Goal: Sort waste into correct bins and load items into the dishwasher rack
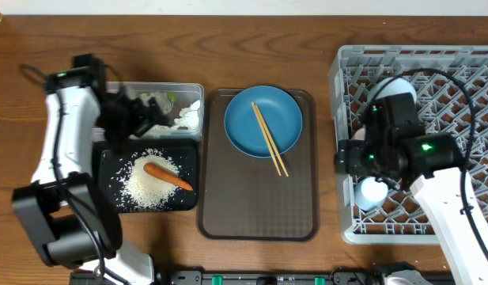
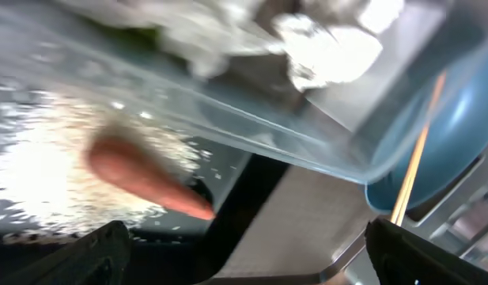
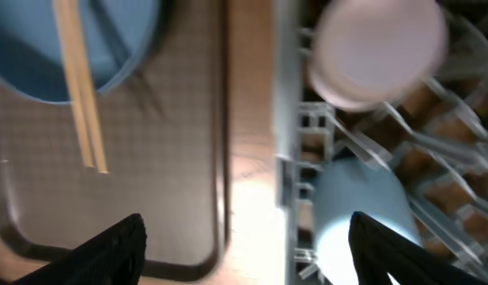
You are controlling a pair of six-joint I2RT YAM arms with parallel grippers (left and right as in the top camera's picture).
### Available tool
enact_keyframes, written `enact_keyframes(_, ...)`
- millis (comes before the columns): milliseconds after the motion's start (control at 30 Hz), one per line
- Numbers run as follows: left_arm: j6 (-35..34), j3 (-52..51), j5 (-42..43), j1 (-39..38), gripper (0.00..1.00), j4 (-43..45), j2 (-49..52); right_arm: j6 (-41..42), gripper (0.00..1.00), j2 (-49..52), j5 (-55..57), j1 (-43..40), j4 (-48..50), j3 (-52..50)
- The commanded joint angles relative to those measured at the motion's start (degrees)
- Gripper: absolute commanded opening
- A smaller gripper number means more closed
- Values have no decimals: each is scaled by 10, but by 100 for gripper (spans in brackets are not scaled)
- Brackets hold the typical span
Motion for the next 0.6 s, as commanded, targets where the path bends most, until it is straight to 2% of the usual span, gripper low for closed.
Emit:
enact_keyframes(0, 3, 10, -5, 33, 98, -4, -9, -4, 85, -5, -50, 37, 24, 16)
enact_keyframes(100, 3, 10, -5, 56, 98, -4, -9, -4, 90, -3, -96, 73, 71, 16)
enact_keyframes(200, 3, 10, -5, 71, 98, -4, -9, 4, 99, 0, -108, 112, 119, 16)
enact_keyframes(333, 3, 10, -5, 77, 98, -4, -9, 20, 99, 9, -106, 166, 184, 16)
enact_keyframes(567, 3, 10, -5, 76, 98, -4, -9, 36, 99, 52, -38, 263, 302, 16)
